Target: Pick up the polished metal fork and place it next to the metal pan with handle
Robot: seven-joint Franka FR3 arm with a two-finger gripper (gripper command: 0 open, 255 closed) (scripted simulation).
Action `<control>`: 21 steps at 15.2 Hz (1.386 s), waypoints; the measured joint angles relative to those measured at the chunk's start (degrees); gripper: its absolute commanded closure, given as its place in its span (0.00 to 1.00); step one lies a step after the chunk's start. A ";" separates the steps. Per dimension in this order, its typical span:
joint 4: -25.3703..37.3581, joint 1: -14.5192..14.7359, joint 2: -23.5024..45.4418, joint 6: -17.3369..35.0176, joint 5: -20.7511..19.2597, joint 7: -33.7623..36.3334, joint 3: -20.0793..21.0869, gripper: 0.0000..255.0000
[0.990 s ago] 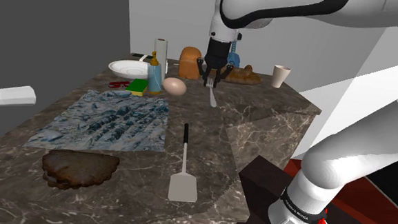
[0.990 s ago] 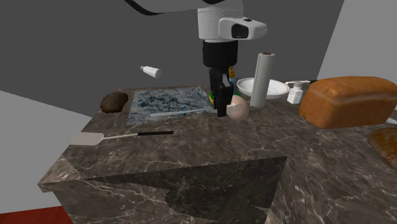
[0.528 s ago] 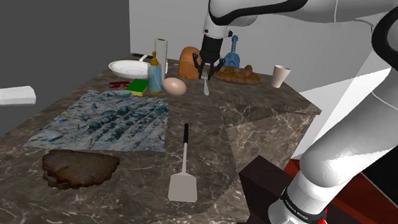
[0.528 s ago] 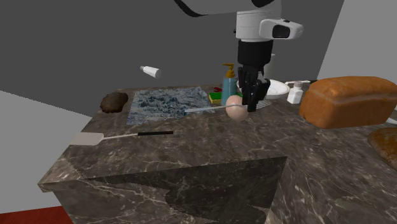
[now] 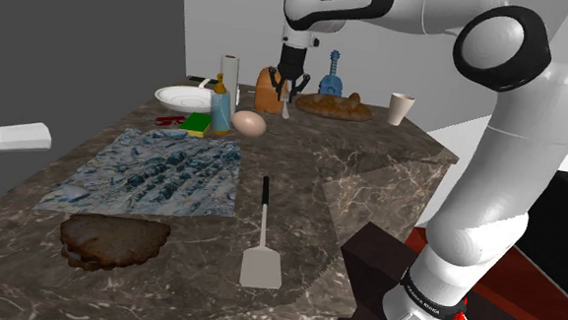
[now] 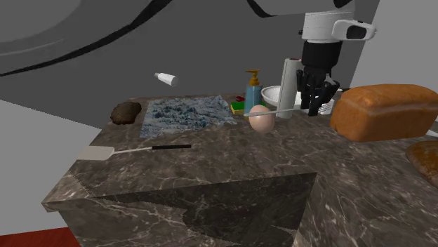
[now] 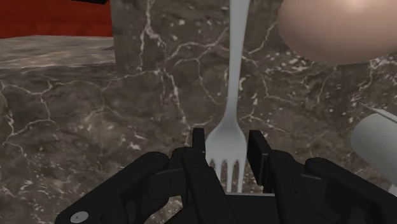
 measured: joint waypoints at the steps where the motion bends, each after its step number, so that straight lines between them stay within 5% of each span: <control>1: 2.53 -0.10 2.00 -0.60 -0.38 -0.31 -0.18 1.00; 7: 24.61 -0.19 17.62 -7.23 -2.91 -2.92 -1.52 1.00; 21: 14.17 -0.83 17.73 3.32 -3.03 -2.60 -1.69 1.00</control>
